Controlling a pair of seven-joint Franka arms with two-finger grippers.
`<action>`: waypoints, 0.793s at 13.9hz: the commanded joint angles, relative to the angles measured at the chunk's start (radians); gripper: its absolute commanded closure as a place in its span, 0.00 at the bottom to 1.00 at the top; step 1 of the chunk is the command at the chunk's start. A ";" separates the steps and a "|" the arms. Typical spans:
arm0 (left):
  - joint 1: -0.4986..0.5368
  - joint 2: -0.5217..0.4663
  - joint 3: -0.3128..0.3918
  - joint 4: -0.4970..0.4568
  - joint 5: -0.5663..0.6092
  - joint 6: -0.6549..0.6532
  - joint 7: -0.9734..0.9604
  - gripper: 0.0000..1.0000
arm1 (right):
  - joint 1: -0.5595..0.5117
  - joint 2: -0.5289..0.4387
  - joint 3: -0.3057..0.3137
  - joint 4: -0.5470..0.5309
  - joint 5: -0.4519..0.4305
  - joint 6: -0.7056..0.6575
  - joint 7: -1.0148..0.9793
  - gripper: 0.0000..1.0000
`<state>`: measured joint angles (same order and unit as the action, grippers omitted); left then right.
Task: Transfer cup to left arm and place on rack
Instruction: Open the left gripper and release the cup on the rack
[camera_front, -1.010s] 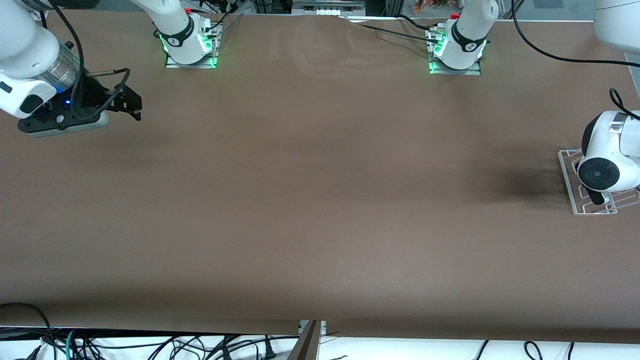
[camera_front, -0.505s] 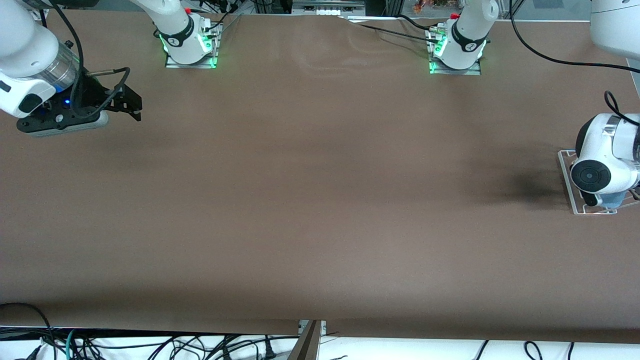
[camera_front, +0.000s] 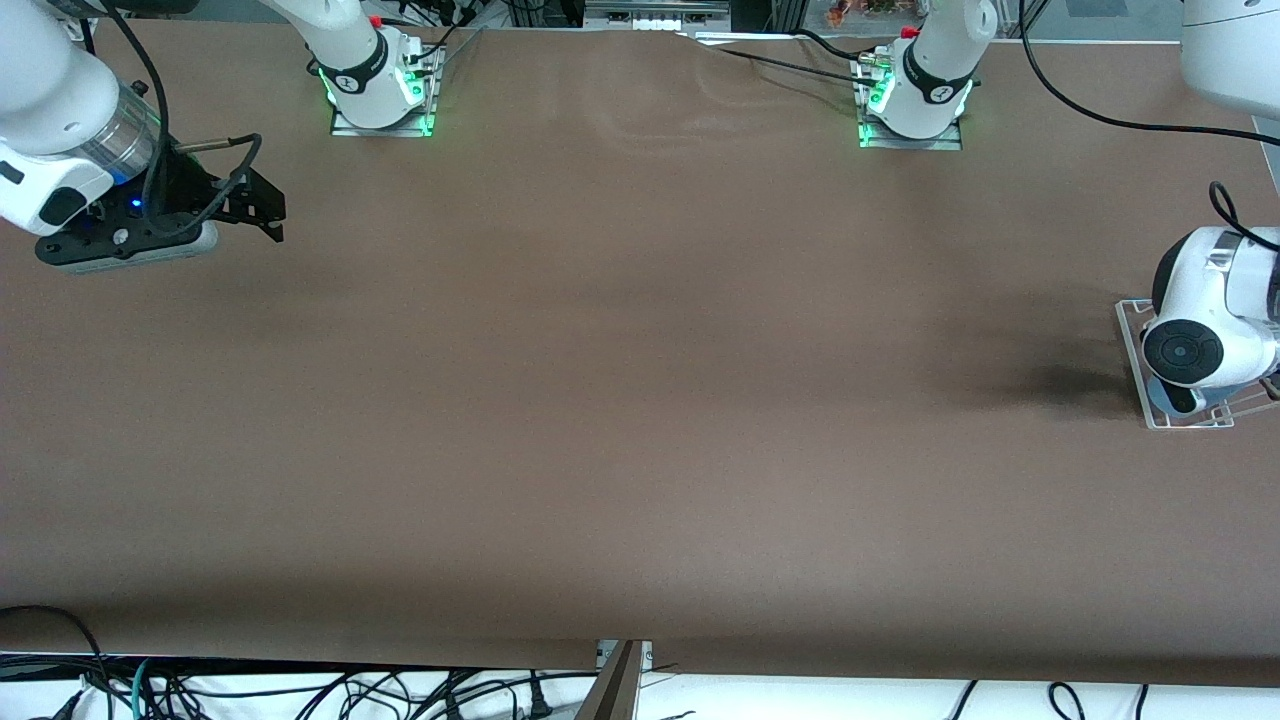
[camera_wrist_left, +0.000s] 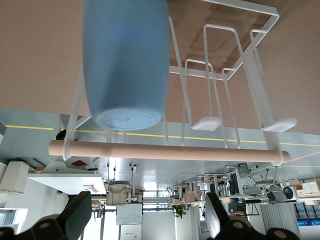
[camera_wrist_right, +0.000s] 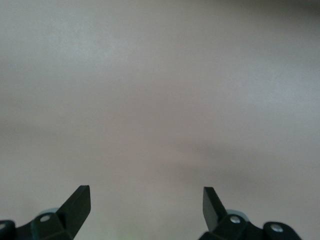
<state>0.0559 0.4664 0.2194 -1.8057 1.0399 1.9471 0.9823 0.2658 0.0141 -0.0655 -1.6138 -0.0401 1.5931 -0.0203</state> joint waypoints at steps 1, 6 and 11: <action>-0.005 -0.023 0.005 0.058 -0.110 -0.002 -0.002 0.00 | -0.005 0.003 0.007 0.017 0.014 -0.007 0.008 0.01; -0.013 -0.083 0.002 0.219 -0.380 -0.048 -0.004 0.00 | -0.005 0.003 0.007 0.017 0.014 -0.007 0.008 0.01; -0.045 -0.123 -0.003 0.385 -0.690 -0.224 -0.059 0.00 | -0.005 0.003 0.010 0.020 0.014 -0.007 0.008 0.01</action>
<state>0.0219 0.3538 0.2176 -1.4780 0.4295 1.7894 0.9581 0.2660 0.0143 -0.0646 -1.6127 -0.0395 1.5931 -0.0203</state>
